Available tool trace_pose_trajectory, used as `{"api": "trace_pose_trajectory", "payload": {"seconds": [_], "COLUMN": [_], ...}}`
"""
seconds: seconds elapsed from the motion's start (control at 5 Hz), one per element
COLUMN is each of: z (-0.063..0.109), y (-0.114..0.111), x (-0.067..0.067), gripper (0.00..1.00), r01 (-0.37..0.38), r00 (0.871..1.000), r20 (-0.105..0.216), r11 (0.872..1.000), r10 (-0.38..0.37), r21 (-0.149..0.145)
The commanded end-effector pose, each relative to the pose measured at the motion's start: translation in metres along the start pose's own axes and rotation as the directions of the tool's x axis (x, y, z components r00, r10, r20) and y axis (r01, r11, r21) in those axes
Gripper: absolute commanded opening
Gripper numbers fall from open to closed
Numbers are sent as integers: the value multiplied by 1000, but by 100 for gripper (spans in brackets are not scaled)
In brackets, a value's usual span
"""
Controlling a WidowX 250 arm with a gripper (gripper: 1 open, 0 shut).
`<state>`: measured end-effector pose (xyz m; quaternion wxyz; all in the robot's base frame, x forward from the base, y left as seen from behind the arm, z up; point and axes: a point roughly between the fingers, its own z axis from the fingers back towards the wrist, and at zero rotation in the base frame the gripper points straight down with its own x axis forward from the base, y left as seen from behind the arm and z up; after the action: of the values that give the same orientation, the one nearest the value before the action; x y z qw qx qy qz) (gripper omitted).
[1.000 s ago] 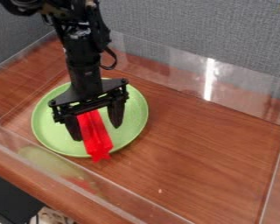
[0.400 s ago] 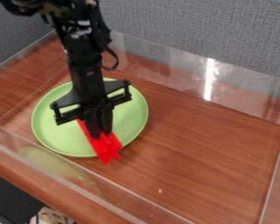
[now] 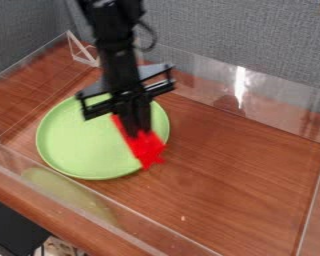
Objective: Move the red object from the green plate to the table
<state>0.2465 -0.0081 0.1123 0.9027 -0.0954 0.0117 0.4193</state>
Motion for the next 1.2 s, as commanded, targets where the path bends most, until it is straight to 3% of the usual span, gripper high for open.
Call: {"api": "trace_pose_trajectory", "payload": {"seconds": [0.0, 0.2, 0.4, 0.6, 0.8, 1.0], "z": [3, -7, -21, -14, -20, -22], "y": [0, 11, 18, -9, -24, -17], "x": [8, 21, 26, 14, 11, 11], "gripper": [0, 100, 0, 0, 0, 0], "r01": [6, -26, -33, 23, 26, -32], "r00": [999, 998, 998, 999, 999, 999], "r20": [49, 53, 58, 23, 28, 37], "r11": [999, 999, 999, 998, 997, 996], "r10": [-5, 28, 35, -22, -24, 35], "r21": [-34, -29, -23, -52, -68, -88]}}
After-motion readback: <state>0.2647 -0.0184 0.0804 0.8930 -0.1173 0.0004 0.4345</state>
